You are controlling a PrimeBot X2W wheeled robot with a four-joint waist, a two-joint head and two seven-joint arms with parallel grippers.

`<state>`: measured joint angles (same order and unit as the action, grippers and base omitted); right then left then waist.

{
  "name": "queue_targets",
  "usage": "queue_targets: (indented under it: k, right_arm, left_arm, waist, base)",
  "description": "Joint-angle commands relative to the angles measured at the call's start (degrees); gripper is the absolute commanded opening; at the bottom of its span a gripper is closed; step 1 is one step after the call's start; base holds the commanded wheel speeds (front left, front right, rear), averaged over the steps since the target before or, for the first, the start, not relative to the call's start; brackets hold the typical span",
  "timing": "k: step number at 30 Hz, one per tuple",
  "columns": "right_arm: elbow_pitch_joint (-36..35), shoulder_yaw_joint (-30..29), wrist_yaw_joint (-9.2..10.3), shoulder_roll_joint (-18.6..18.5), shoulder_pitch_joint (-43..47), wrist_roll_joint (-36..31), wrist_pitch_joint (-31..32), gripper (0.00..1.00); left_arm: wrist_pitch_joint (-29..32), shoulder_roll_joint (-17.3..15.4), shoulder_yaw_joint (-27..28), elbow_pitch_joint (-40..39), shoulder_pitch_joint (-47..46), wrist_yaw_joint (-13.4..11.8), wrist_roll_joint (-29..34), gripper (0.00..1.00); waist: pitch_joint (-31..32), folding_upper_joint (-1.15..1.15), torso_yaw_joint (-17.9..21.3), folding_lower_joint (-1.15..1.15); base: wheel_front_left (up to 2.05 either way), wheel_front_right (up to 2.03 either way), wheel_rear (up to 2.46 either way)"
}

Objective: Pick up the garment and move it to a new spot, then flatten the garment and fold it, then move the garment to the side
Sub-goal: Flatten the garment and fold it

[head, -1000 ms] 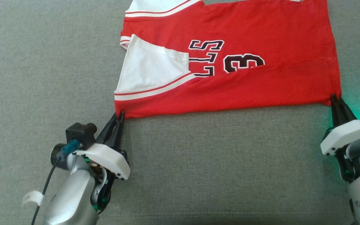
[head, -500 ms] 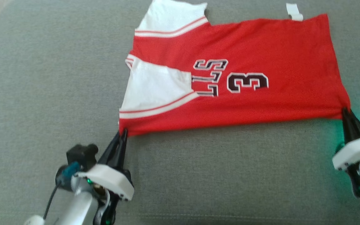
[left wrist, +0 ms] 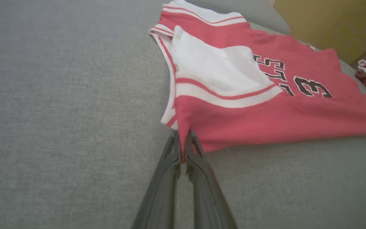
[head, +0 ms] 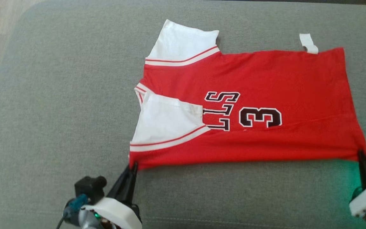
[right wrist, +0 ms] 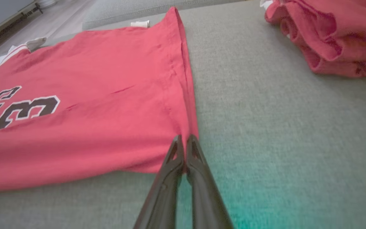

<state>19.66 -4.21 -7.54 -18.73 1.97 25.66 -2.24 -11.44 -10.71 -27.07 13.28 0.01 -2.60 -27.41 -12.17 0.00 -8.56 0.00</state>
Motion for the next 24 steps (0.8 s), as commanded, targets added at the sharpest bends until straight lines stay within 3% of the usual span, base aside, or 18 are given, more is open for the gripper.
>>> queue_targets:
  k: [1, 11, 23, 24]
  right_arm:
    - [-2.49, -0.06, 0.05, -0.92, 1.67, -0.78, 0.42, 0.00]
    - [-8.62, -3.18, 0.05, 1.74, 6.41, -3.23, 3.07, 0.00]
    - [-10.19, -4.91, 0.05, 2.31, 9.25, -4.19, 5.15, 0.00]
    - [-10.22, -5.05, 0.05, 2.38, 9.30, -4.41, 5.06, 0.05]
  left_arm:
    - [0.55, -1.27, 1.51, -1.85, -0.36, -0.47, -0.42, 0.00]
    - [3.88, -3.27, -0.41, -5.45, 3.06, -3.31, 1.73, 0.00]
    - [7.30, -4.61, -1.21, -8.92, 4.04, -4.55, 1.73, 0.00]
    - [7.52, -4.50, -1.37, -8.88, 4.01, -4.49, 1.59, 0.00]
  waist:
    - [0.12, 0.00, 0.32, 0.00]
    - [-0.02, 0.00, 2.07, 0.00]
    - [-0.78, 0.00, 1.23, 0.00]
    - [-0.90, 0.00, 1.19, 0.00]
  base:
    - [0.00, 0.00, 0.00]
    - [0.00, 0.00, 0.00]
    - [0.00, 0.00, 0.00]
    - [0.00, 0.00, 0.00]
